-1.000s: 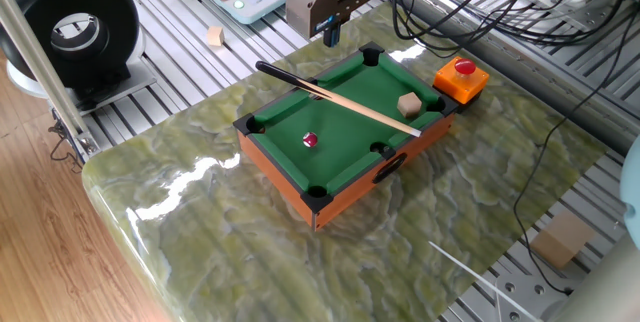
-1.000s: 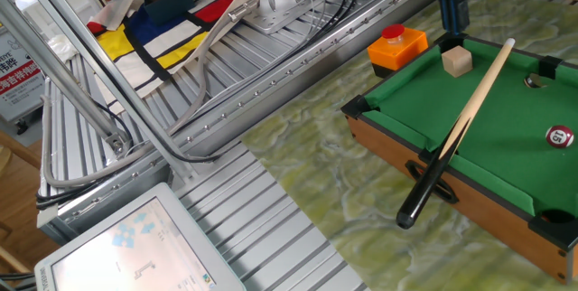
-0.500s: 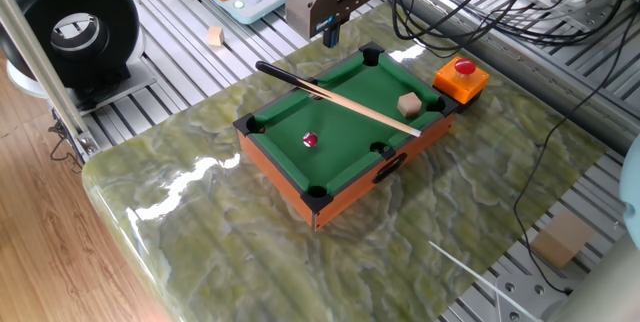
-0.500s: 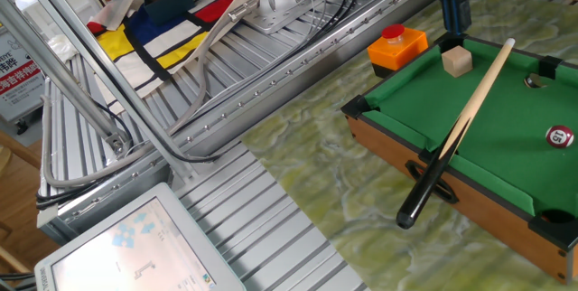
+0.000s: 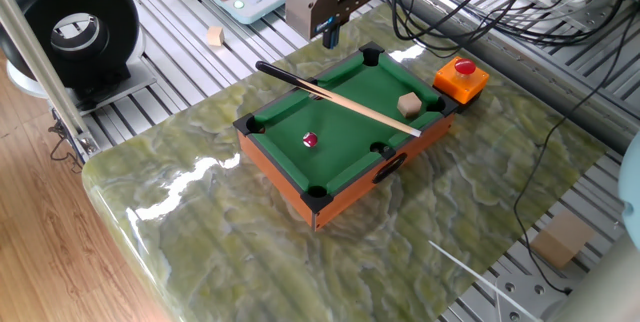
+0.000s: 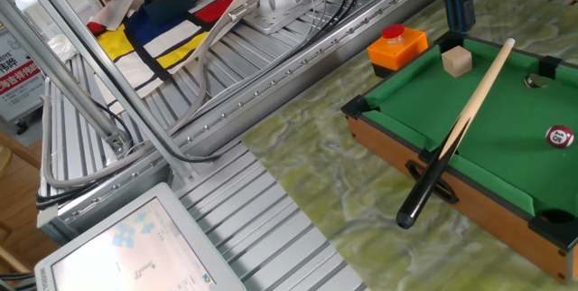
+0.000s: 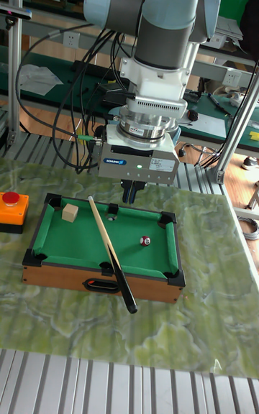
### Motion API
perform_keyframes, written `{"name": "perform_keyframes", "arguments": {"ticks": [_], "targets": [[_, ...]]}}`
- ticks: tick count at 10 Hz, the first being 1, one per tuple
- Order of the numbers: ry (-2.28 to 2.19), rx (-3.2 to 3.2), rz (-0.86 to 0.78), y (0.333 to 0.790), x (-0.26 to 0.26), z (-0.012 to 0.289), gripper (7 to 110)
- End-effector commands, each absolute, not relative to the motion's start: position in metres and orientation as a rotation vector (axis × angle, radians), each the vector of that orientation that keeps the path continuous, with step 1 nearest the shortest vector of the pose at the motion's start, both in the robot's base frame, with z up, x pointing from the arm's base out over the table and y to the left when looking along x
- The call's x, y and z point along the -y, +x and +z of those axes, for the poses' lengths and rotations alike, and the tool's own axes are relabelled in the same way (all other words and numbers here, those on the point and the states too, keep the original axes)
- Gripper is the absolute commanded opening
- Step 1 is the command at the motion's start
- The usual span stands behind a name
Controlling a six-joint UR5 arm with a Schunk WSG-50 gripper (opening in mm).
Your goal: Hit the pool ball
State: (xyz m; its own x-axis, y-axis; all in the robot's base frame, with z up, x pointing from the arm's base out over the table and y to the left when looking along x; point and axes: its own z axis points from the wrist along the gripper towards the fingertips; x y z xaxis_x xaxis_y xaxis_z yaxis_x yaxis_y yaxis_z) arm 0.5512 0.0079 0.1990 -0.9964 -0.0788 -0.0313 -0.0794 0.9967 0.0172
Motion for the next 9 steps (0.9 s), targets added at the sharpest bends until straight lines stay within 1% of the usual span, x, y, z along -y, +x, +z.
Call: {"name": "perform_keyframes", "arguments": {"ticks": [1, 4, 8, 9], "targets": [[-0.134, -3.111, 0.062, 0.55, -0.013, 0.2, 7], [-0.139, -3.113, 0.059, 0.55, -0.012, 0.2, 7], [-0.192, -3.139, 0.004, 0.543, -0.003, 0.2, 7], [-0.226, -3.15, -0.038, 0.54, 0.004, 0.2, 7]]}}
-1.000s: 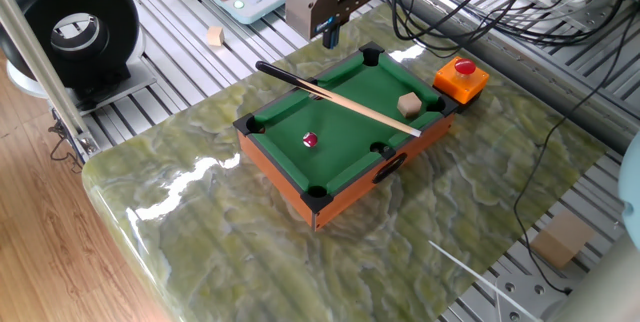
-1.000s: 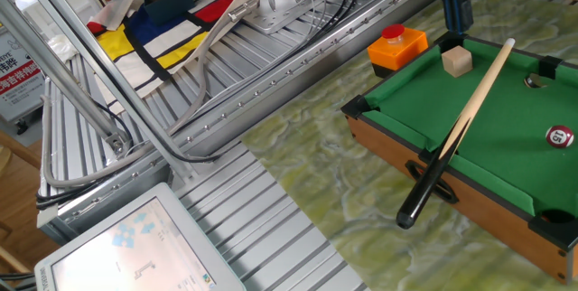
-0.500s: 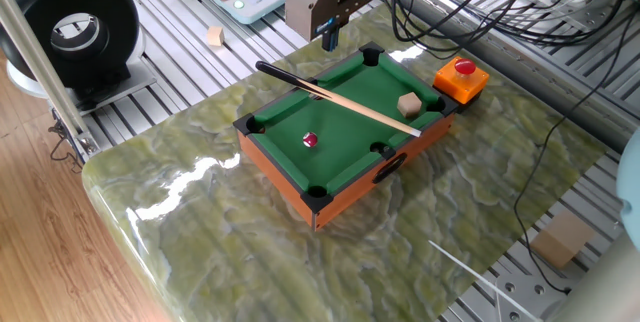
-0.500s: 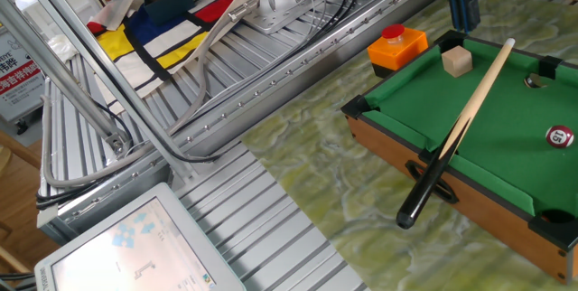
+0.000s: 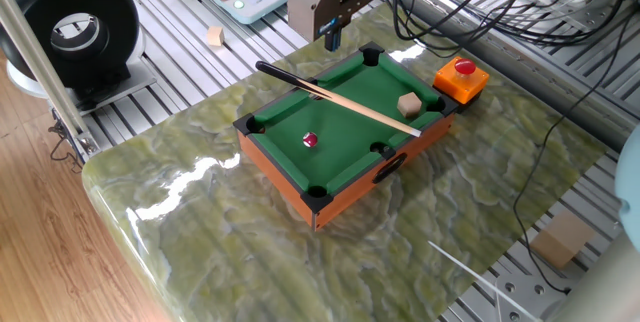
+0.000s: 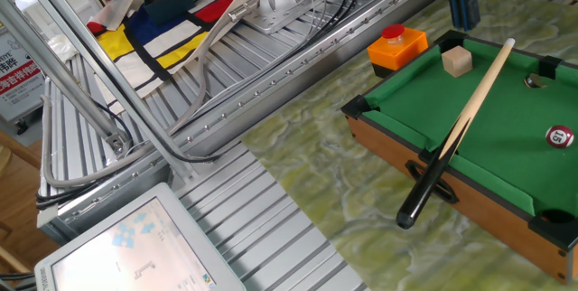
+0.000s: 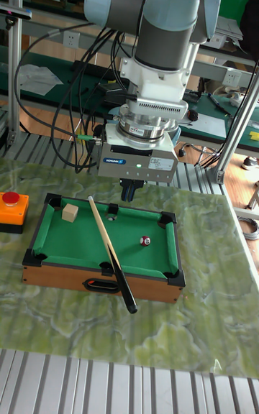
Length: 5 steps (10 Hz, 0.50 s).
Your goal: Hit the pool ball
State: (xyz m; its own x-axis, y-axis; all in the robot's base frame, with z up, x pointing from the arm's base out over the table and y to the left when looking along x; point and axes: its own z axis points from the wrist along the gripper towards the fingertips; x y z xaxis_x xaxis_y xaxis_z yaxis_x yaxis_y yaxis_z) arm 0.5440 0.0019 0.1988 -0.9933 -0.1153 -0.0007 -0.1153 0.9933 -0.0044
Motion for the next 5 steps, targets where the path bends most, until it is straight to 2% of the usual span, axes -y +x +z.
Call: {"name": "perform_keyframes", "arguments": {"ticks": [1, 5], "targets": [[-0.252, -3.153, -0.079, 0.5391, 0.0104, 0.2004, 7], [-0.361, -3.171, -0.061, 0.5324, 0.0086, 0.2005, 7]]}}
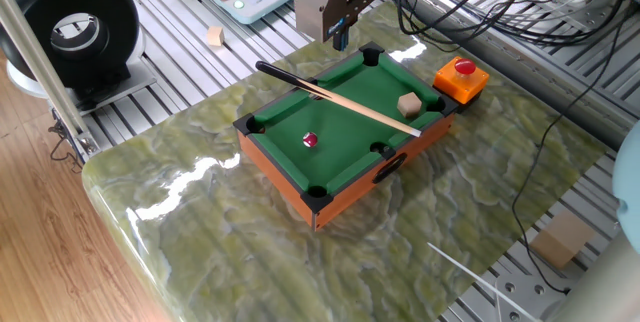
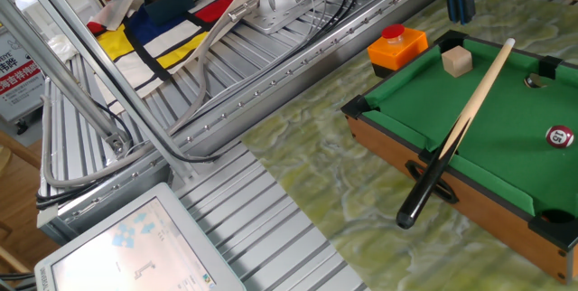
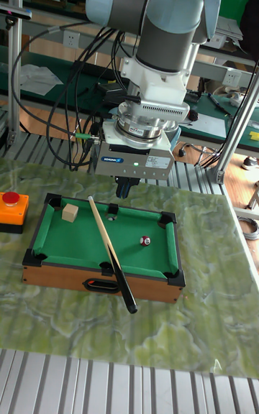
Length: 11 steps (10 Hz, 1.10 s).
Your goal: Hit the pool ball
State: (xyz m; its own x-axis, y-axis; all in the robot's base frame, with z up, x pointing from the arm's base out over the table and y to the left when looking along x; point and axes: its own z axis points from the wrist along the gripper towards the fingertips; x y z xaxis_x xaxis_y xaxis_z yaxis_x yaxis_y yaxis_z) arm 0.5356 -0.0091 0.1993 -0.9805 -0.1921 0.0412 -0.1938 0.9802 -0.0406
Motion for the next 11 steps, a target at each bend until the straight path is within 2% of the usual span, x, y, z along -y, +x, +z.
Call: {"name": "perform_keyframes", "arguments": {"ticks": [1, 11], "targets": [[0.366, 3.058, 0.078, 0.53, 0.012, 0.201, 7], [0.288, 3.166, -0.028, 0.553, -0.008, 0.2, 7]]}}
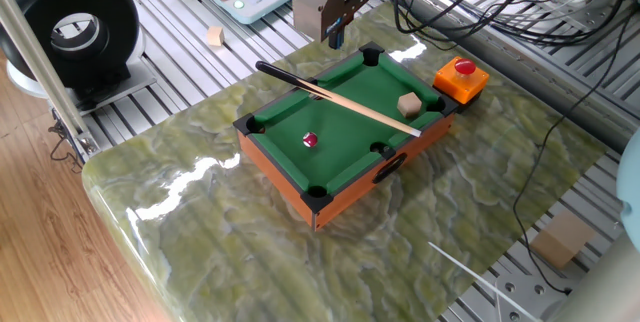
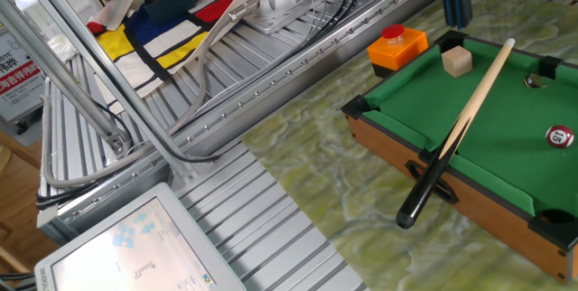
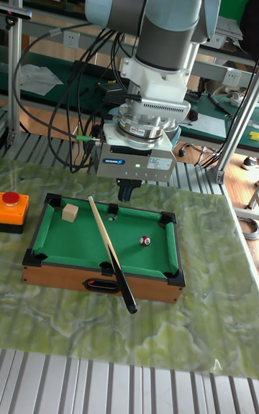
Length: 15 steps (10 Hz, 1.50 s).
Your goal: Hit the pool ball
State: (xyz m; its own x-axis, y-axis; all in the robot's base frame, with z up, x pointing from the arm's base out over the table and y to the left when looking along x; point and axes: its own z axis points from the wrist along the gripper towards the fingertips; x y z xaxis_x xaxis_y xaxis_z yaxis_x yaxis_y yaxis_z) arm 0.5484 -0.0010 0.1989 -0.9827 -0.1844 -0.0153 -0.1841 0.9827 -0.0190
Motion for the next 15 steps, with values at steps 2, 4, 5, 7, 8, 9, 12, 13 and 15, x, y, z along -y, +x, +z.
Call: {"name": "perform_keyframes", "arguments": {"ticks": [2, 4, 5, 7, 8, 9, 12, 13, 15], "targets": [[-0.277, -3.096, 0.018, 0.552, -0.006, 0.2, 7], [-0.336, -3.13, -0.024, 0.535, -0.003, 0.222, 7], [-0.341, -3.128, 0.012, 0.535, -0.009, 0.222, 7], [-0.286, -3.142, 0.018, 0.523, -0.012, 0.228, 7], [-0.308, -3.146, -0.003, 0.518, -0.005, 0.229, 7], [-0.325, -3.143, -0.006, 0.519, 0.002, 0.225, 7], [-0.368, -3.131, 0.008, 0.539, 0.012, 0.206, 7], [-0.377, -3.13, -0.009, 0.543, 0.015, 0.203, 7], [-0.39, -3.116, 0.027, 0.552, 0.008, 0.195, 7]]}}
